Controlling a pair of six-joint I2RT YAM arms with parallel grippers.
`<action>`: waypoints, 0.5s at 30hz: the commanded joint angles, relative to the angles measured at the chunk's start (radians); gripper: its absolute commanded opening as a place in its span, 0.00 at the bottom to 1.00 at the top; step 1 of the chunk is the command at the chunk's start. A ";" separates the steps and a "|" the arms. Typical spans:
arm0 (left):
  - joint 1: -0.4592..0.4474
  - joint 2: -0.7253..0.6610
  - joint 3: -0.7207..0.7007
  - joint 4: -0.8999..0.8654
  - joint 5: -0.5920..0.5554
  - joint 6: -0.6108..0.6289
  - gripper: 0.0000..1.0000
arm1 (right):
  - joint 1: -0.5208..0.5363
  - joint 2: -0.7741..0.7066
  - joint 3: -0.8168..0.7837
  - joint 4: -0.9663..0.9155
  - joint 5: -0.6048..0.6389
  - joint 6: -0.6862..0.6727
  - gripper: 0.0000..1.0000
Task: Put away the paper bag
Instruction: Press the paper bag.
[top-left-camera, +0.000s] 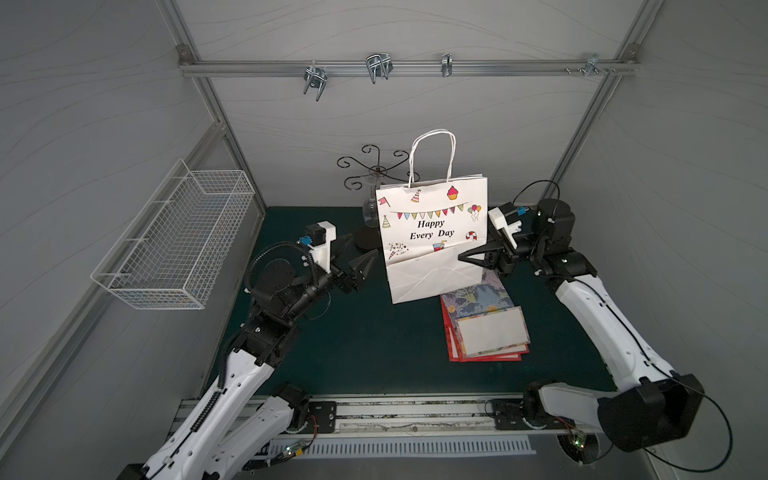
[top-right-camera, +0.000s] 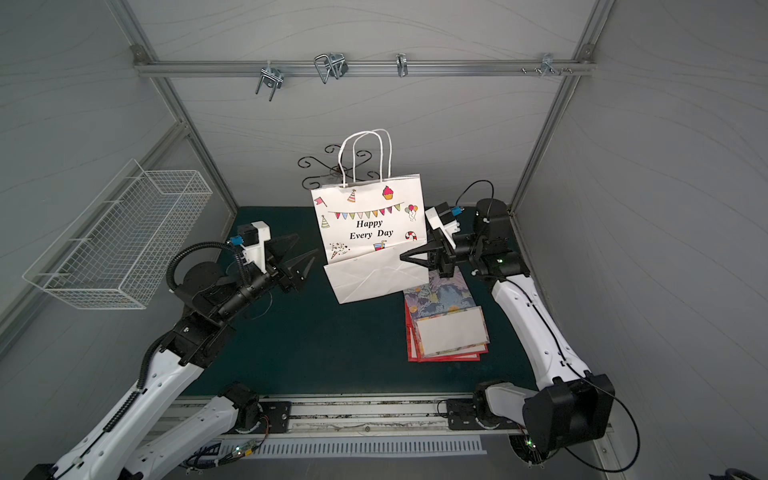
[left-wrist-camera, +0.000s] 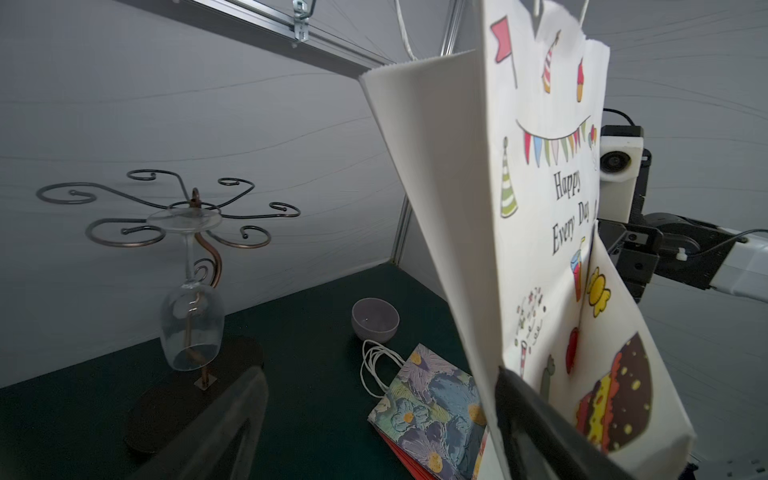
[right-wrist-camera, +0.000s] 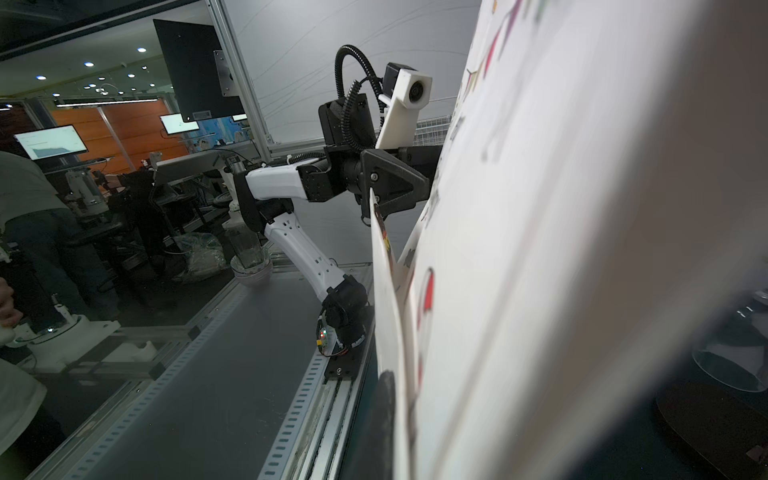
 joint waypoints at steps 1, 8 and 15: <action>0.001 -0.032 -0.021 -0.029 0.097 0.011 0.89 | -0.005 0.000 0.032 -0.022 0.032 -0.027 0.00; 0.000 0.027 -0.071 0.062 0.521 -0.197 0.96 | -0.003 0.006 0.039 -0.029 0.064 -0.043 0.00; 0.000 0.121 -0.037 0.055 0.557 -0.145 1.00 | 0.012 0.007 0.047 -0.037 0.046 -0.038 0.00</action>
